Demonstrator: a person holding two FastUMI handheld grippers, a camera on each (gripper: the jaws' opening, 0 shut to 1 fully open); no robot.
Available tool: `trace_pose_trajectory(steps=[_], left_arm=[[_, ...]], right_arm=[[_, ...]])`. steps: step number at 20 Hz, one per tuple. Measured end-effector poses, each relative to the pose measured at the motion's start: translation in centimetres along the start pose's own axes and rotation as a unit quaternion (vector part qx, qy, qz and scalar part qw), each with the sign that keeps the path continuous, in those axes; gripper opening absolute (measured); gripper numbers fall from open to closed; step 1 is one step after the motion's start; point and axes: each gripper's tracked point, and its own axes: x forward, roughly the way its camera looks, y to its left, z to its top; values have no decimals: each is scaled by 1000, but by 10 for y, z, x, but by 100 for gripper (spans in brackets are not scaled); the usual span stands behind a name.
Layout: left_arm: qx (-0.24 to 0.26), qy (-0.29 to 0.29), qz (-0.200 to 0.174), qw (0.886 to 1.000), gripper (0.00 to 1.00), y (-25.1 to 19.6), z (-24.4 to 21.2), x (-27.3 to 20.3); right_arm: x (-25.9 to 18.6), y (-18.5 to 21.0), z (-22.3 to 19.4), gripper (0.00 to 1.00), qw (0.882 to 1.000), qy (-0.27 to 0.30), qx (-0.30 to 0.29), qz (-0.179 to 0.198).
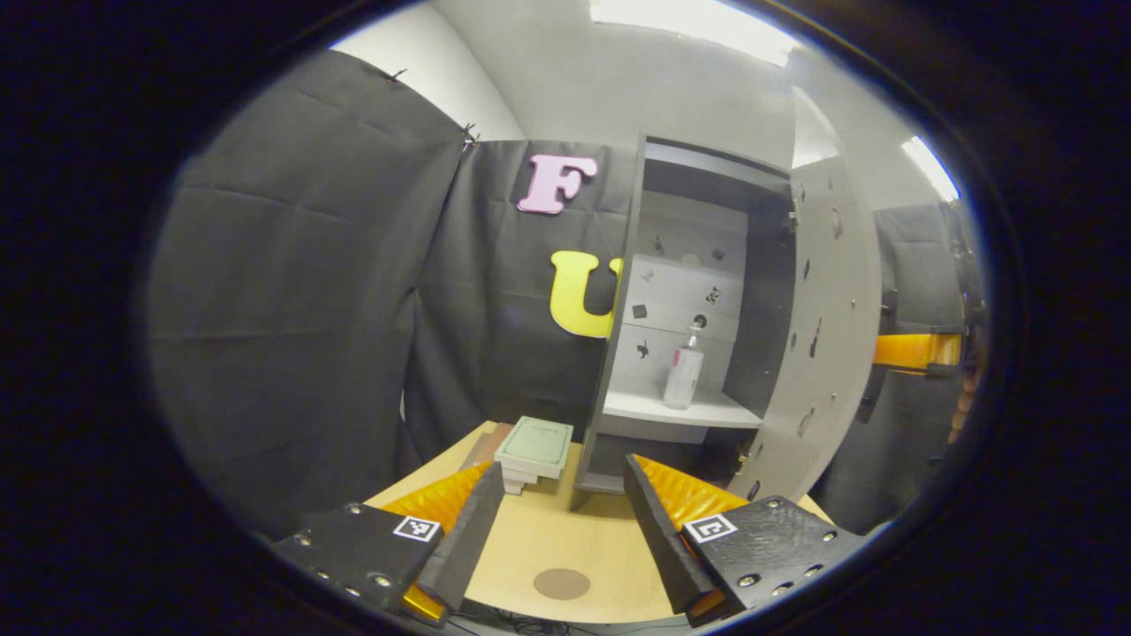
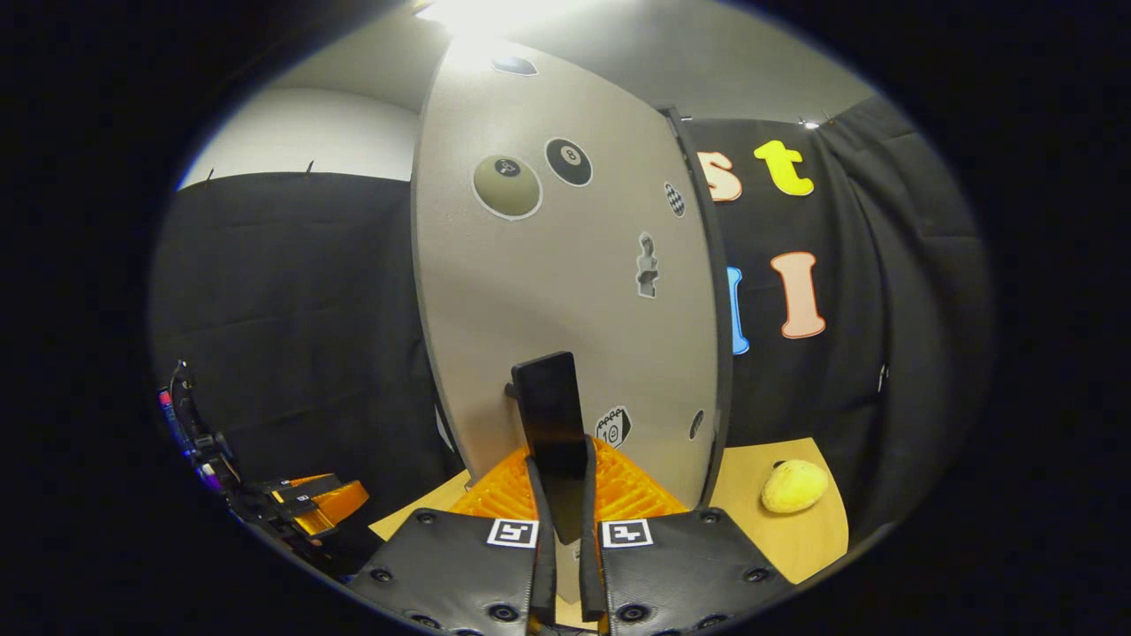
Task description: Open the cabinet door with the right hand, grasp the bottle in the cabinet with the left hand and place it on the coaster, then close the cabinet door with the right hand.
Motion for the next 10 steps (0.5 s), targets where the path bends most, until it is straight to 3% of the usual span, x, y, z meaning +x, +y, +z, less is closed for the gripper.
trace_pose_trajectory(steps=[3,4,5,9,10], left_arm=[[11,0,2,1000,82,-6,-1,0],[12,-1,-3,1000,82,-11,0,1],[14,1,-10,1000,82,-15,0,4],[23,8,-45,999,82,-35,-5,22],[22,11,-56,998,82,-40,-6,28]], right_arm=[[-1,-5,0,12,1000,-8,3,-23],[-2,-7,0,8,999,-9,1,-35],[-4,-9,-1,12,999,-12,1,-49],[-6,-15,-8,11,994,-6,2,-105],[-8,-17,-12,6,993,0,5,-118]])
